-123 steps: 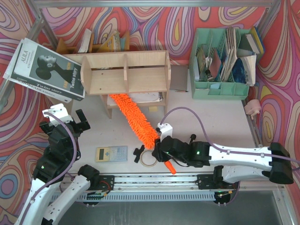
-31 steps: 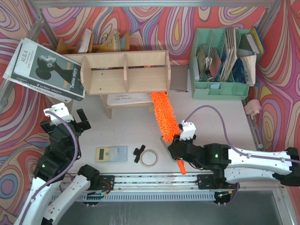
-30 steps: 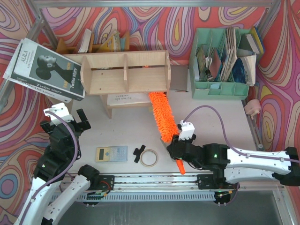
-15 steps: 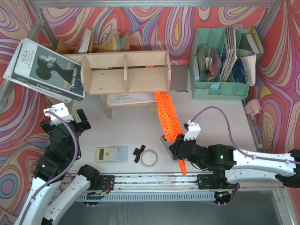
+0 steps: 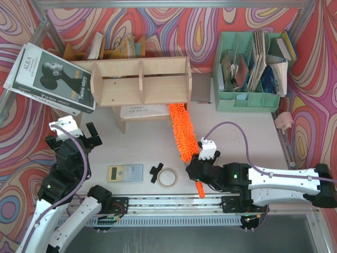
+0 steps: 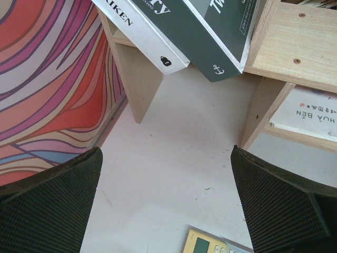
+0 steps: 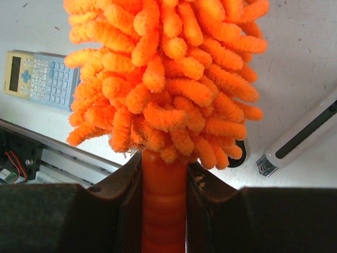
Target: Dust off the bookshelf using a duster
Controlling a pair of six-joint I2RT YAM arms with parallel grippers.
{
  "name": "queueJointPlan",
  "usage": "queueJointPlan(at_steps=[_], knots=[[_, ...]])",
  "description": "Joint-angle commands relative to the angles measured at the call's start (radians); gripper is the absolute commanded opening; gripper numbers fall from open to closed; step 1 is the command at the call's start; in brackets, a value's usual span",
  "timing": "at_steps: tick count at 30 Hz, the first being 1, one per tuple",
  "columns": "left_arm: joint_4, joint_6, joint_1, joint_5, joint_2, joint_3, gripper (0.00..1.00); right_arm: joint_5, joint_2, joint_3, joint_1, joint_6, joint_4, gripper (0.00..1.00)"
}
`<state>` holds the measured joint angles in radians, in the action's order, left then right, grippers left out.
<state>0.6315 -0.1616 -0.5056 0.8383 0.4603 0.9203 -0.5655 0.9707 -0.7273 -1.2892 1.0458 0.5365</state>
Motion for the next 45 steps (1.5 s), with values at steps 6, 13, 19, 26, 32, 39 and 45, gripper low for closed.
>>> queueJointPlan(at_steps=[6, 13, 19, 26, 32, 39, 45], knots=[[0.002, -0.006, 0.005, 0.001, 0.001, 0.008, 0.98, -0.035, -0.014, -0.042, -0.001, -0.066, -0.073, 0.0], [0.0, -0.006, 0.005, 0.002, -0.005, 0.008, 0.99, -0.008, -0.013, -0.061, -0.001, -0.198, -0.167, 0.0], [0.002, -0.006, 0.005, 0.002, -0.002, 0.009, 0.98, 0.082, 0.076, -0.062, -0.001, -0.235, -0.242, 0.0], [0.001, -0.006, 0.004, 0.002, -0.004, 0.007, 0.99, -0.04, 0.055, -0.077, -0.001, -0.184, -0.123, 0.0], [0.001, -0.006, 0.005, 0.0, -0.003, 0.008, 0.99, -0.097, 0.043, -0.074, 0.0, -0.132, -0.062, 0.0], [0.002, -0.008, 0.004, 0.001, -0.003, 0.008, 0.98, -0.012, 0.111, -0.085, 0.0, -0.235, -0.178, 0.0], [0.002, -0.007, 0.005, 0.002, -0.004, 0.008, 0.99, 0.113, 0.143, -0.073, -0.001, -0.35, -0.308, 0.0]])
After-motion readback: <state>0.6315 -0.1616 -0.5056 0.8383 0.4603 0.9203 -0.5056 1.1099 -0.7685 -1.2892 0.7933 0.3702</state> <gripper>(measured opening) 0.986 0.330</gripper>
